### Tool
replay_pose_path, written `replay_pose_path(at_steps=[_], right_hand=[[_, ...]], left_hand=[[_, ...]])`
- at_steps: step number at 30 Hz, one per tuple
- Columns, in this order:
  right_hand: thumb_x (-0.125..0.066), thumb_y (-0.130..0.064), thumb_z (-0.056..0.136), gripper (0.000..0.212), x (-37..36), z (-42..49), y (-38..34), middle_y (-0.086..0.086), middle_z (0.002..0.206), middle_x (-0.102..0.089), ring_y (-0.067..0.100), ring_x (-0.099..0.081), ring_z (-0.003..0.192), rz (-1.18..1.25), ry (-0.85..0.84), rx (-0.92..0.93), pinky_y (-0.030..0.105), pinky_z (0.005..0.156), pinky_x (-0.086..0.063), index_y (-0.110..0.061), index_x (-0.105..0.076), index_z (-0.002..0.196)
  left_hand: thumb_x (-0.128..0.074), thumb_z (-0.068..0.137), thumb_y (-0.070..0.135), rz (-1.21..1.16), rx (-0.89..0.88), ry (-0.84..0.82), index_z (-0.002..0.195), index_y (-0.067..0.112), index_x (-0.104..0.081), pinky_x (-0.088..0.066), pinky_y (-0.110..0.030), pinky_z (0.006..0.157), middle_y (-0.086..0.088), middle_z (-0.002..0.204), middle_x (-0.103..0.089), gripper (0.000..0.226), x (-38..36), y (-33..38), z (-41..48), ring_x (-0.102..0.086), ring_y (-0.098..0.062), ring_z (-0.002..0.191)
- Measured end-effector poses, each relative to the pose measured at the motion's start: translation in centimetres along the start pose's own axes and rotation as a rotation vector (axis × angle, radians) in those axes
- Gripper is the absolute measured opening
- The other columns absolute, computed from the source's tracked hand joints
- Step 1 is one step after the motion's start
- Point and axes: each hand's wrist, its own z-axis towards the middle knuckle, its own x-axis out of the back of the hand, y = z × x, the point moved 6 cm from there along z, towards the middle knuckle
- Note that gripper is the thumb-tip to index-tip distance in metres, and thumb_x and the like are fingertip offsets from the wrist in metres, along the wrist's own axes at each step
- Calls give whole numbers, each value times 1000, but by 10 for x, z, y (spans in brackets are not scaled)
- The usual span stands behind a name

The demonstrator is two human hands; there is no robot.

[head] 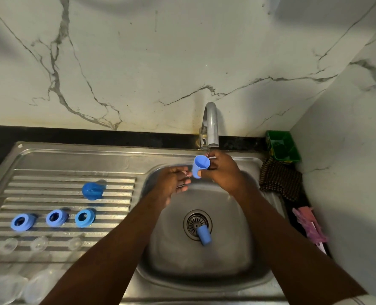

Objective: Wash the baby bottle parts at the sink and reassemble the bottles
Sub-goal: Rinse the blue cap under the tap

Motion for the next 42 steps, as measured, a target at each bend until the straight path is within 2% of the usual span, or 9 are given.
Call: replay_pose_path(at_steps=[3, 7, 10, 14, 17, 21, 36, 39, 42], right_hand=[[-86, -9, 70, 45, -7, -3, 5, 4, 104, -73, 23, -71, 97, 9, -130, -17, 48, 92, -57, -12, -65, 110], [-84, -9, 74, 41, 2, -8, 2, -3, 103, -71, 13, -68, 93, 33, 124, 30, 28, 84, -56, -19, -64, 108], [-82, -8, 76, 35, -5, -13, 6, -3, 99, -69, 13, -65, 87, -90, 62, 11, 13, 68, -47, -17, -63, 104], [-82, -9, 76, 36, 6, -19, 2, -9, 98, -69, 5, -64, 87, 7, 231, 85, 10, 72, -47, -23, -63, 103], [-82, -10, 76, 32, -2, -19, 0, -9, 93, -66, 7, -60, 80, -113, 167, 55, 1, 62, -38, -18, -65, 102], [-81, -12, 79, 31, -2, -14, -2, -13, 92, -66, -3, -58, 79, -75, 193, 74, 5, 62, -38, -18, -64, 105], [-68, 11, 78, 46, -7, -16, 26, 5, 105, -66, 21, -64, 96, 209, -49, -66, 25, 76, -52, -11, -58, 118], [-60, -7, 95, 25, -6, -20, 36, 9, 111, -68, 24, -68, 97, 510, -41, -220, 30, 77, -56, -15, -60, 118], [-55, -17, 100, 22, -11, -19, 41, 15, 114, -67, 24, -66, 93, 371, -82, -268, 35, 78, -57, -11, -59, 122]], left_hand=[[-53, 103, 16, 3, -12, -22, 113, 16, -68, -55, -44, 97, -9, 112, -74, 18, -5, 3, -3, -70, -27, 107], [-56, 101, 13, -45, 13, -15, 119, 10, -68, -56, -45, 96, -12, 112, -74, 21, -6, 2, 2, -71, -29, 105], [-55, 101, 13, -45, 3, 2, 121, 8, -67, -57, -44, 94, -11, 109, -75, 23, -7, 0, 4, -72, -27, 102], [-55, 101, 10, -80, 1, 18, 120, 6, -66, -55, -43, 98, -14, 113, -73, 23, -5, -2, 9, -70, -28, 108], [-53, 101, 8, -98, 24, 28, 122, 5, -65, -56, -41, 96, -15, 113, -73, 24, -2, -4, 11, -69, -28, 109], [-54, 101, 8, -106, 27, 1, 124, 4, -64, -57, -40, 93, -15, 116, -72, 26, -4, -4, 12, -69, -29, 109], [-52, 101, 6, -243, 6, -135, 119, 2, -62, -61, -32, 82, -18, 115, -71, 20, -27, -4, 14, -73, -24, 96], [-56, 98, 0, -193, -106, -163, 115, 0, -65, -60, -33, 87, -16, 110, -72, 20, -31, 5, 18, -71, -28, 100], [-63, 91, -6, -87, -218, -192, 106, 5, -72, -57, -40, 94, -10, 106, -75, 21, -36, 13, 20, -70, -30, 106]])
